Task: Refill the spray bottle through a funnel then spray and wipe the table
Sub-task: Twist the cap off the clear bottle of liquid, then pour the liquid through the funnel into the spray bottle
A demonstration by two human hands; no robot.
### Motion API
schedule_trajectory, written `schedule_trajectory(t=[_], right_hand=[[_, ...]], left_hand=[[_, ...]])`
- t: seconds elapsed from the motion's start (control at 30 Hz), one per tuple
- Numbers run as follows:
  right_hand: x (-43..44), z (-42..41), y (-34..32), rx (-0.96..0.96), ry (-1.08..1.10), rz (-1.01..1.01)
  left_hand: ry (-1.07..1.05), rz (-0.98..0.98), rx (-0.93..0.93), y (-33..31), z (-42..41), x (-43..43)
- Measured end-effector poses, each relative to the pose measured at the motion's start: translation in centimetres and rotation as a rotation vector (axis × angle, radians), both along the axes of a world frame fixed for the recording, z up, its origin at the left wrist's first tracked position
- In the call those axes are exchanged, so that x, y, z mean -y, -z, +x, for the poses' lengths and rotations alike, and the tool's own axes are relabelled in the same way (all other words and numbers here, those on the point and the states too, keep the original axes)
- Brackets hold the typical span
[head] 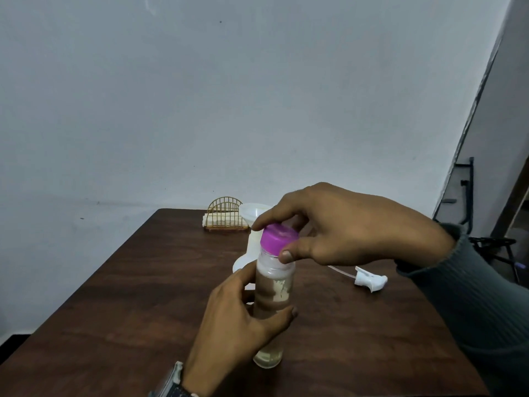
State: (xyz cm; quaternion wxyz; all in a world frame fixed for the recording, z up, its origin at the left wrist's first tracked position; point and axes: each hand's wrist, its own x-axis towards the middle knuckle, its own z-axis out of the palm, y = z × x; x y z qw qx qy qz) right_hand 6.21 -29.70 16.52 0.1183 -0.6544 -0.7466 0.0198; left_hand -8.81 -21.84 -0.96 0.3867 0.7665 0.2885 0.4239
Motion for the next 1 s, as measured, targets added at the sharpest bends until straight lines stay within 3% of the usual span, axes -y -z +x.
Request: schedule_trajectory(t=[0.23, 0.37, 0.43, 0.6, 0.8, 0.93, 1.0], right_hand=[[1.3, 2.3, 1.4, -0.414, 0.019, 0.167], [1.4, 4.7, 6.6, -0.824, 0.111, 0.301], [1.1, 6.2, 10.4, -0.908, 0.254, 0.391], [0.1, 9.1, 20.6, -0.799, 0.587, 0.330], [-0.2, 10.1, 23.4, -0.503, 0.625, 0.279], [0.1, 10.0, 23.3, -0.471, 0.603, 0.251], [0.9, 8.6, 22.1, -0.473, 0.554, 0.338]], left_hand=[[-0.027, -0.007, 0.039, -0.3, -0.5, 0.0], [-0.022, -0.003, 0.039, -0.5, -1.0, -0.1], [-0.013, -0.009, 0.036, -0.4, -1.3, -0.3], [-0.003, -0.023, 0.022, -0.4, -1.7, -0.5], [-0.010, -0.035, -0.003, -0.5, -2.0, -0.4], [-0.004, -0.024, 0.008, -0.4, -2.0, -0.5], [0.014, -0.024, 0.023, -0.2, -1.9, -0.5]])
